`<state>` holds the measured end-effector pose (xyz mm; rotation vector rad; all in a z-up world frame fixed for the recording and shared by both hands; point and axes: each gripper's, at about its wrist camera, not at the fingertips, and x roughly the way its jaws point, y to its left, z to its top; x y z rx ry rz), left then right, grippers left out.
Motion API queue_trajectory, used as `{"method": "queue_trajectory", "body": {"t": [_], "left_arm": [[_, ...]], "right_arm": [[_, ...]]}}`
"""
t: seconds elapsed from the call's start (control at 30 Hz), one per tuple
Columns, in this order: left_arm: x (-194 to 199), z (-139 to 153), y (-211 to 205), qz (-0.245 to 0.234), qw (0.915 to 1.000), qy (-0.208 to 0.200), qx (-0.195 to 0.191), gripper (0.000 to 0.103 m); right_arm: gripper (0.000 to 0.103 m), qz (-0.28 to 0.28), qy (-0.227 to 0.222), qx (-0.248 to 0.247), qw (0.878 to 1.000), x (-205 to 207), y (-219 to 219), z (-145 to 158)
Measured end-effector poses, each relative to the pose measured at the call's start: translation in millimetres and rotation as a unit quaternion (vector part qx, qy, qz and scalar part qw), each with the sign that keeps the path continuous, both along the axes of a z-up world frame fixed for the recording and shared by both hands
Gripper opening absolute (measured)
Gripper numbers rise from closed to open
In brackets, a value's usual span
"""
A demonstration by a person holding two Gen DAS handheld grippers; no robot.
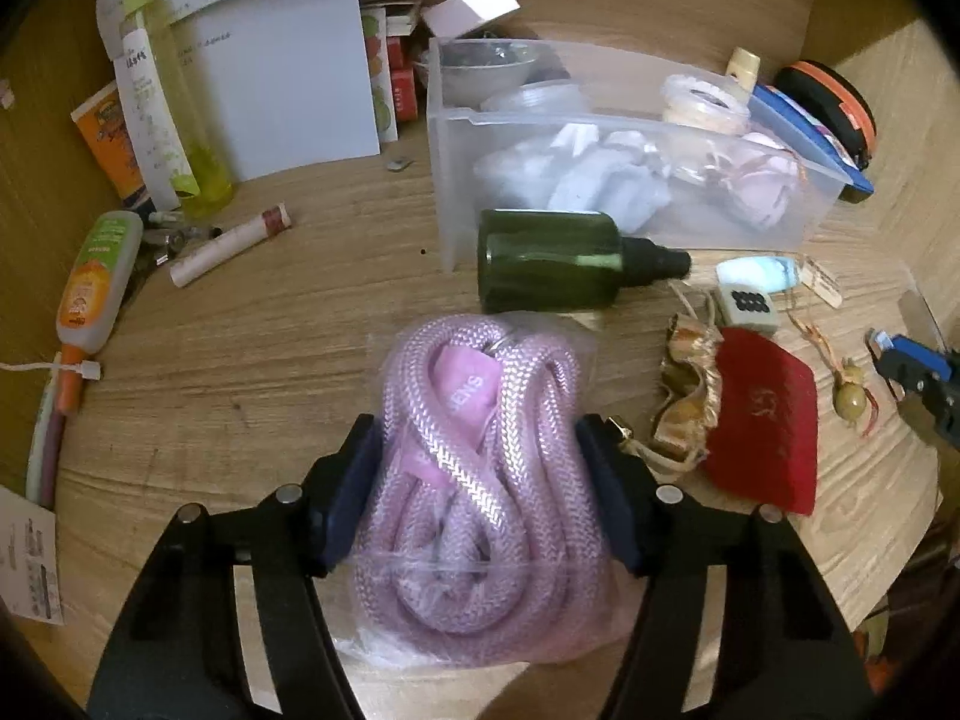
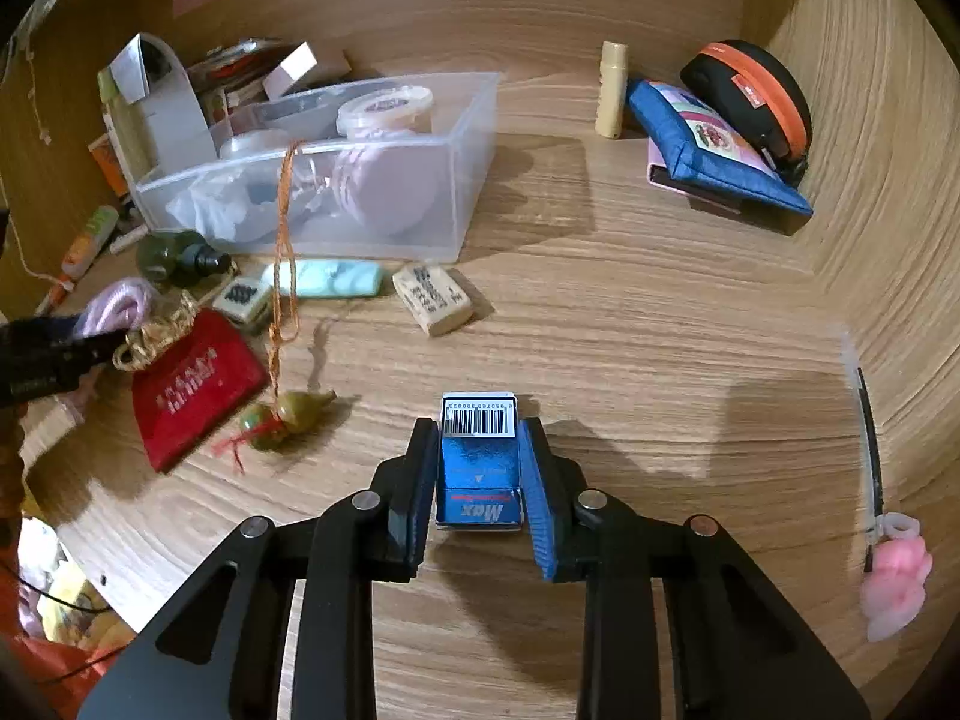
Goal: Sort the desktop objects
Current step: 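Grasp the bagged pink rope with the left tool while right tool grasps the blue Max box, then carry the blue box into the bin and open the right tool while left tool carries the rope bag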
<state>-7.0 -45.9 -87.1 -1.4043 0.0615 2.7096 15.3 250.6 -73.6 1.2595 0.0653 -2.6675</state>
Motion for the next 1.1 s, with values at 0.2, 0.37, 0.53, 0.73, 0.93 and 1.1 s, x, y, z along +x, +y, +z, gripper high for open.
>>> {"method": "queue_trajectory", "body": {"t": [0.2, 0.37, 0.53, 0.73, 0.93, 1.1], "left_arm": [[15, 11, -11, 0.022, 0.9994, 0.021, 0.020, 0.056], [22, 32, -17, 0.034, 0.9969, 0.057, 0.042, 0.055], [27, 53, -14, 0.031, 0.9939, 0.091, 0.054, 0.054], [25, 80, -6, 0.017, 0.9891, 0.127, 0.073, 0.054], [15, 94, -1, 0.014, 0.9863, 0.144, 0.078, 0.052], [2, 106, 0, 0.011, 0.9833, 0.160, 0.086, 0.032]], "right_arm": [[0.025, 0.004, 0.018, -0.012, 1.000, 0, -4, 14], [0.025, 0.013, 0.034, -0.020, 0.999, -2, -12, 24], [0.025, 0.027, 0.048, -0.036, 0.998, -3, -18, 35], [0.025, 0.036, 0.064, -0.039, 0.997, -8, -28, 46], [0.025, 0.045, 0.077, -0.049, 0.995, -16, -33, 55], [0.025, 0.053, 0.091, -0.050, 0.993, -31, -39, 66]]}}
